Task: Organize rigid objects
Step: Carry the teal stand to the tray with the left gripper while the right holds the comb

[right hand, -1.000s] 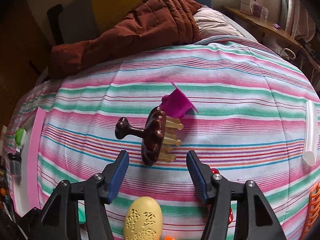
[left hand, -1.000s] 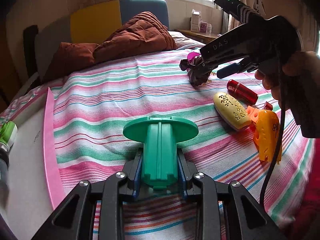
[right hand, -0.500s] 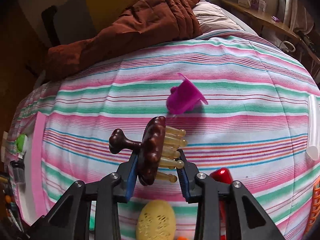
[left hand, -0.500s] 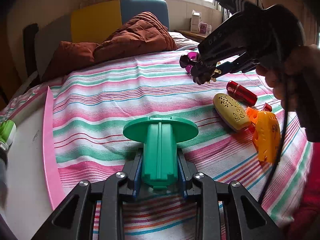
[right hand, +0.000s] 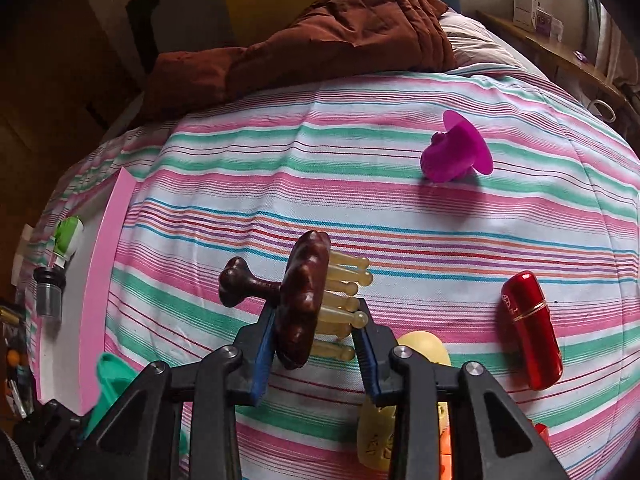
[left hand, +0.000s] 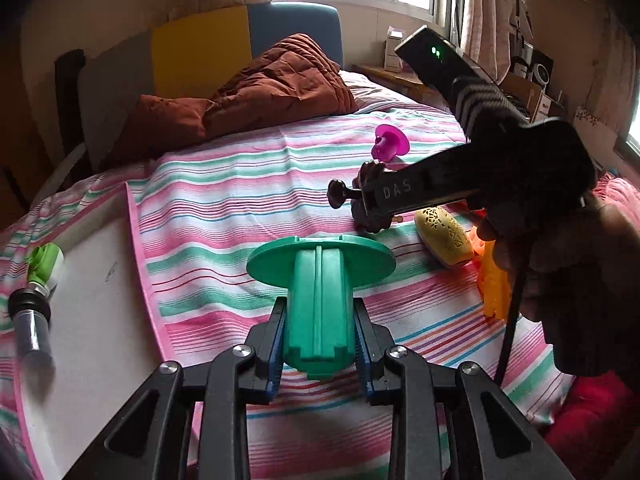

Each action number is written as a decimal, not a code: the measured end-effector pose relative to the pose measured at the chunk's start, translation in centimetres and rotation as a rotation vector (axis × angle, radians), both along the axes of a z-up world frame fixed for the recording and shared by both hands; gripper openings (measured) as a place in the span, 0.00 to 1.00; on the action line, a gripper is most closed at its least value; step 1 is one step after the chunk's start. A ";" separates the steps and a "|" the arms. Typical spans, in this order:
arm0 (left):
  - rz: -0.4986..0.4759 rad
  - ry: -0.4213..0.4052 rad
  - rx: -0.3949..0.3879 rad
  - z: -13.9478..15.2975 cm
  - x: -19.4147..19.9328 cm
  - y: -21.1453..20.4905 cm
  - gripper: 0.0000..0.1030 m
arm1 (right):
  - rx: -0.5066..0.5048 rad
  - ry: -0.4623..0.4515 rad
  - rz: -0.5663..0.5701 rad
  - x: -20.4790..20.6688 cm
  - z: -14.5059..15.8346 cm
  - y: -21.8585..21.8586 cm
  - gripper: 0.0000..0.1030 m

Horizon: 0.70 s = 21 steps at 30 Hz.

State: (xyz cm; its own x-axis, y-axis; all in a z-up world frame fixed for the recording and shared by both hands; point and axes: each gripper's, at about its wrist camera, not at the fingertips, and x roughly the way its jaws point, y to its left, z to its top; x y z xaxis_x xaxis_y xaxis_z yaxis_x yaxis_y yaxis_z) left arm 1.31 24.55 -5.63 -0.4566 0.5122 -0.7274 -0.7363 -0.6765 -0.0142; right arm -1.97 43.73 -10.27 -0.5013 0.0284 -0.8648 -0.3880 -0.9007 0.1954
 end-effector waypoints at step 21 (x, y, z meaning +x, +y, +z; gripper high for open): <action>0.239 -0.046 0.012 3.7 -0.9 -9.5 0.29 | 0.042 0.022 0.042 0.0 0.3 -1.1 0.34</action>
State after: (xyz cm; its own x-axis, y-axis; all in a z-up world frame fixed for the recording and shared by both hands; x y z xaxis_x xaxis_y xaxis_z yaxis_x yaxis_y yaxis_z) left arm 0.45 15.02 -1.94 -0.5320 0.4026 -0.7449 -0.5541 -0.8308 -0.0533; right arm -2.00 42.61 -9.94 -0.5214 0.0432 -0.8522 -0.3460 -0.9236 0.1649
